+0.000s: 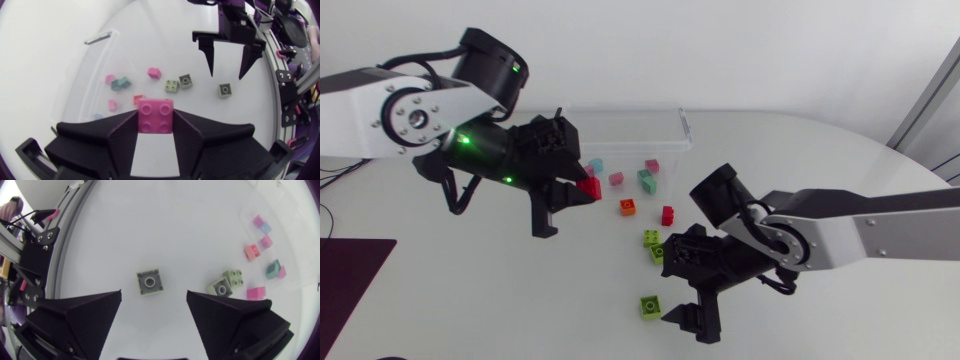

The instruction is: Pick up the duplo bricks and place them in the container

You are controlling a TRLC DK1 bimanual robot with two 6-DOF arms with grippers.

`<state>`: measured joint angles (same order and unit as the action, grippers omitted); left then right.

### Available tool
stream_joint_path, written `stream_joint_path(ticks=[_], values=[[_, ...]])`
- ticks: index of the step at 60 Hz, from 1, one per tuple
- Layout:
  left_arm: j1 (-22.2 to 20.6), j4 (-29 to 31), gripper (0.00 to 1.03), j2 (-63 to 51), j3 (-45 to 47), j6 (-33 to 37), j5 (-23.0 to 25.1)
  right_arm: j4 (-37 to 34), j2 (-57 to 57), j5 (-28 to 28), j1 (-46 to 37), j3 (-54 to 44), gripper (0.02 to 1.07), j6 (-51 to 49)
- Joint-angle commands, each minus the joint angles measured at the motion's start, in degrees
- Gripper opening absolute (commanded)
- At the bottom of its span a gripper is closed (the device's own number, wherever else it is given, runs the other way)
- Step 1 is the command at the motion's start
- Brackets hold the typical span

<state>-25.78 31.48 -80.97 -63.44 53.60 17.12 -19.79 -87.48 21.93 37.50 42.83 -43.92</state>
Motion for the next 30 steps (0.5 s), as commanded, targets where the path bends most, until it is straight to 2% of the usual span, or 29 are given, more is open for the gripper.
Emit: stream_joint_path(ticks=[1,23,30], values=[[1.43,-0.81,0.29,2.66,1.21,-2.54,0.63,-2.09,-3.13,-0.75,1.09,2.35,0.93,-2.92],[7.32,-11.97,0.3,3.63,0.33,-11.15,0.89,-5.43,-10.34,-3.65,4.34,7.09,0.92,-5.56],[8.38,-14.96,0.3,2.48,-0.81,-13.88,0.89,-5.61,-13.24,-3.74,4.34,8.32,0.82,-6.0]])
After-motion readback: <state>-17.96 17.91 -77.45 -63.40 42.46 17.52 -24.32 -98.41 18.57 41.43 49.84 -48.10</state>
